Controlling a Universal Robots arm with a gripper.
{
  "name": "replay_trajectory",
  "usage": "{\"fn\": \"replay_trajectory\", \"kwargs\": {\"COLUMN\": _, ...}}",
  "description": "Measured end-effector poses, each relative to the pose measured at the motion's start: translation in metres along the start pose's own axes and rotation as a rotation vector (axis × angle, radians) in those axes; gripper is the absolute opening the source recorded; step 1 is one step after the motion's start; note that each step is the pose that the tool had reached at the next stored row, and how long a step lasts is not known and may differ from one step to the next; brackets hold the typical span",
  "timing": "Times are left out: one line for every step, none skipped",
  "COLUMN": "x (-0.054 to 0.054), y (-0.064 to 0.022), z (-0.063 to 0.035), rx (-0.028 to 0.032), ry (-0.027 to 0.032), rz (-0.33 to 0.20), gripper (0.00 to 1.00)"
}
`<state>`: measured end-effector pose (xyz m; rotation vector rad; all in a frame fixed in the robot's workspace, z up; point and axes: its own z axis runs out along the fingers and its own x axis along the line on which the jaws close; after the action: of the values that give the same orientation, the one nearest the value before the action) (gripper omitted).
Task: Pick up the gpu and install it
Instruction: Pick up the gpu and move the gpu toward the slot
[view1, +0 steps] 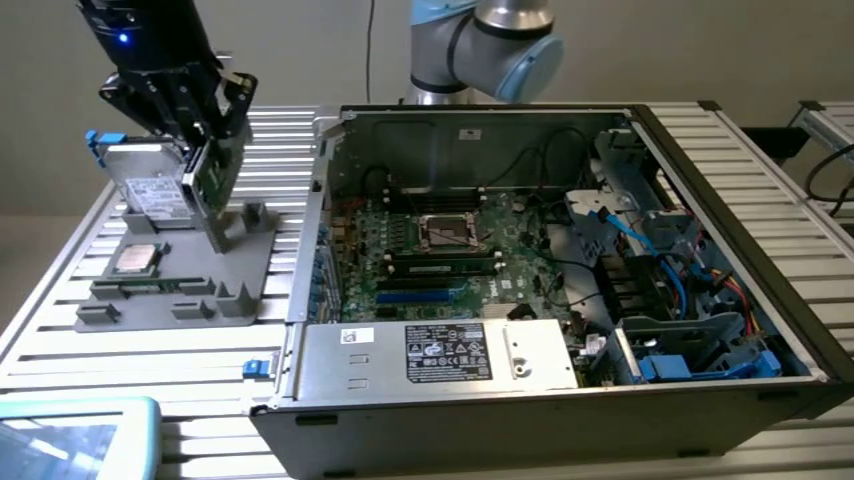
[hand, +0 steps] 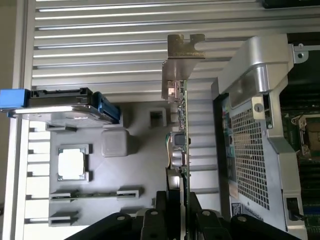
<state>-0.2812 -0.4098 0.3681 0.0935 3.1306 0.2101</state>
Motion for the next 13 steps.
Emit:
{"fn": "replay_trajectory", "kwargs": {"x": -0.003, "y": 0.0008, "z": -0.0045, "rx": -0.0001, "ry": -0.0001, "rz": 0.000, "gripper": 0.27}}
{"fn": "replay_trajectory", "kwargs": {"x": -0.007, "y": 0.0015, "z": -0.0090, "rx": 0.0001, "ry": 0.0000, "rz": 0.000, "gripper": 0.27}}
{"fn": "replay_trajectory", "kwargs": {"x": -0.010, "y": 0.0023, "z": -0.0134, "rx": -0.0001, "ry": -0.0001, "rz": 0.000, "gripper": 0.27}}
{"fn": "replay_trajectory", "kwargs": {"x": -0.013, "y": 0.0031, "z": -0.0179, "rx": 0.0001, "ry": 0.0001, "rz": 0.000, "gripper": 0.27}}
{"fn": "replay_trajectory", "kwargs": {"x": -0.017, "y": 0.0040, "z": -0.0224, "rx": 0.0000, "ry": 0.0000, "rz": 0.000, "gripper": 0.27}}
{"fn": "replay_trajectory", "kwargs": {"x": -0.021, "y": 0.0048, "z": -0.0268, "rx": -0.0001, "ry": -0.0001, "rz": 0.000, "gripper": 0.27}}
{"fn": "replay_trajectory", "kwargs": {"x": -0.025, "y": 0.0056, "z": -0.0313, "rx": 0.0000, "ry": 0.0000, "rz": 0.000, "gripper": 0.27}}
{"fn": "replay_trajectory", "kwargs": {"x": -0.029, "y": 0.0065, "z": -0.0357, "rx": 0.0000, "ry": 0.0000, "rz": 0.000, "gripper": 0.27}}
{"fn": "replay_trajectory", "kwargs": {"x": -0.033, "y": 0.0073, "z": -0.0400, "rx": 0.0000, "ry": 0.0000, "rz": 0.000, "gripper": 0.27}}
{"fn": "replay_trajectory", "kwargs": {"x": -0.038, "y": 0.0081, "z": -0.0442, "rx": 0.0000, "ry": 0.0000, "rz": 0.000, "gripper": 0.27}}
{"fn": "replay_trajectory", "kwargs": {"x": -0.043, "y": 0.0089, "z": -0.0479, "rx": 0.0000, "ry": -0.0001, "rz": 0.000, "gripper": 0.27}}
{"fn": "replay_trajectory", "kwargs": {"x": -0.047, "y": 0.0096, "z": -0.0509, "rx": 0.0001, "ry": 0.0001, "rz": 0.000, "gripper": 0.27}}
{"fn": "replay_trajectory", "kwargs": {"x": -0.052, "y": 0.0102, "z": -0.0532, "rx": 0.0000, "ry": 0.0000, "rz": 0.000, "gripper": 0.27}}
